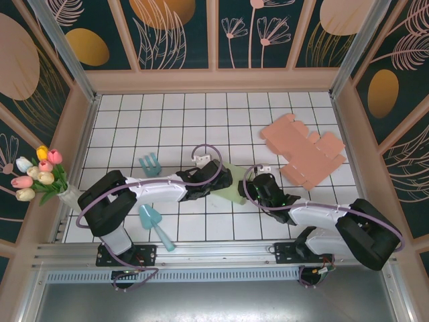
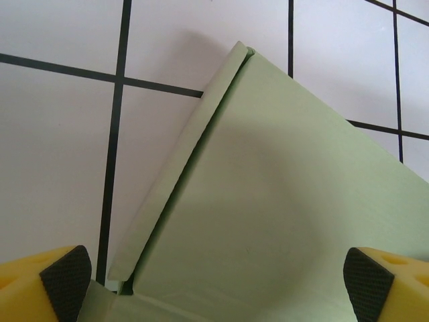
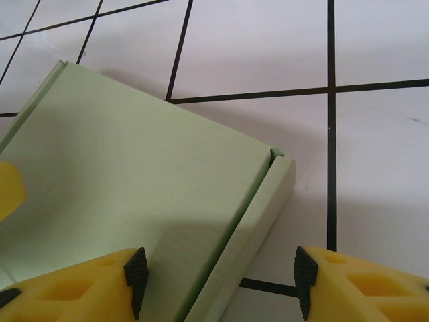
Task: Fold the paper box
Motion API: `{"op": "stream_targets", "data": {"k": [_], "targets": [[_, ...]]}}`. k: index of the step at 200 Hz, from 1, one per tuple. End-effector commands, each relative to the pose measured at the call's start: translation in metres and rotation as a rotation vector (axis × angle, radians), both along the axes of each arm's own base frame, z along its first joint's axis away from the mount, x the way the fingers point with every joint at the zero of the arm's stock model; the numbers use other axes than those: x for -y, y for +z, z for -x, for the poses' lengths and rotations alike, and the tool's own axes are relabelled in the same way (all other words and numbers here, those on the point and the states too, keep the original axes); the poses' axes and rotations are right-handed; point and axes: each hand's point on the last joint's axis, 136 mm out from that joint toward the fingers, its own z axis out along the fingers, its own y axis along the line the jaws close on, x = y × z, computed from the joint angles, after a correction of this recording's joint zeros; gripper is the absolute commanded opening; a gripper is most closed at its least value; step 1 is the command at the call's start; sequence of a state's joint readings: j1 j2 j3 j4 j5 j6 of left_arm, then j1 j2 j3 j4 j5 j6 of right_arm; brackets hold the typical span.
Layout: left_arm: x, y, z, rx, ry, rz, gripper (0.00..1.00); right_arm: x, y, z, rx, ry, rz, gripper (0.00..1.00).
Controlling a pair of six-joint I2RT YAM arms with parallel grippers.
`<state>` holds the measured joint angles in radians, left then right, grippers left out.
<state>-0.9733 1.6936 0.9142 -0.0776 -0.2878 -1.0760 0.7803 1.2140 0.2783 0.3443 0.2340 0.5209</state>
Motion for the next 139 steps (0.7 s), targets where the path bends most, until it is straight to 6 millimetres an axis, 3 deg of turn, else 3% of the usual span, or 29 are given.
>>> {"op": "stream_targets", "data": {"k": [1, 139], "targets": [[0.0002, -0.0071, 0.0044, -0.031, 0.010, 0.027, 0.98, 0.0041, -0.0062, 0.0000, -0.002, 0.001, 0.025, 0.62], [0.0026, -0.0100, 0.0110, -0.092, 0.054, 0.081, 0.92, 0.0042, -0.0097, -0.0009, -0.010, -0.002, 0.032, 0.62]]}}
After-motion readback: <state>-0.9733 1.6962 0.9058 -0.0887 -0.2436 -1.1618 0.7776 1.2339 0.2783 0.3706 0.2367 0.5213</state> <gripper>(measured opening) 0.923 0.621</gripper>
